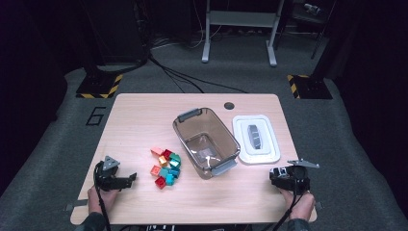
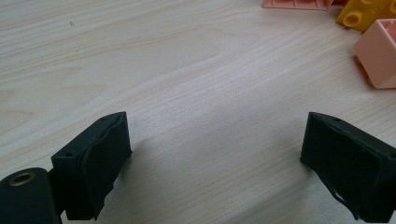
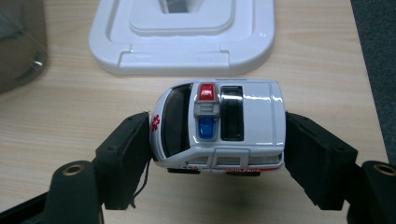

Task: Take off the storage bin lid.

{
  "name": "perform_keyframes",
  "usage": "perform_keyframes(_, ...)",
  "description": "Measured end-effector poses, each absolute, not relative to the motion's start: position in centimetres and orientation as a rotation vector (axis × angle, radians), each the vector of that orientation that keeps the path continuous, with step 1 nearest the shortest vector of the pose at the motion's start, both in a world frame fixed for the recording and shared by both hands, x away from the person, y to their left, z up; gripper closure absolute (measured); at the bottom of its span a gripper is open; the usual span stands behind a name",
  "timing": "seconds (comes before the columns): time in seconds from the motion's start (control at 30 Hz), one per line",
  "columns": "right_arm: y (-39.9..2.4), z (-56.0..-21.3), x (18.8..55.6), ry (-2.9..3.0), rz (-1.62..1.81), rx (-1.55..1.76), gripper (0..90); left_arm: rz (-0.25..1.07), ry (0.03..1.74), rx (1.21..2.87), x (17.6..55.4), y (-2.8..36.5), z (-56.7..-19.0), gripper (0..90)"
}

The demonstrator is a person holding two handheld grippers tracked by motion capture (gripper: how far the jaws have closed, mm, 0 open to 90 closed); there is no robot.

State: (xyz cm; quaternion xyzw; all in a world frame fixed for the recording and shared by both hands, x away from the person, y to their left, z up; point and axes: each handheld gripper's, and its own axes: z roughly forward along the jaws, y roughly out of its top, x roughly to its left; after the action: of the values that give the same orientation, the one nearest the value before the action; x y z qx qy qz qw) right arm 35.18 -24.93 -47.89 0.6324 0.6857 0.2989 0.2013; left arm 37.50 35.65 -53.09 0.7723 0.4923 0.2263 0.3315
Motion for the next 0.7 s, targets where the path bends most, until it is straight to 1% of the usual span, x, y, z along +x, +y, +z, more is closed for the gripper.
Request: perform_keyframes(0.7, -21.9, -41.8, 38.1, 1.985, 0.904, 1.625, 26.0, 0.593, 1.286, 2.019, 37.5, 35.6, -53.1, 8.0)
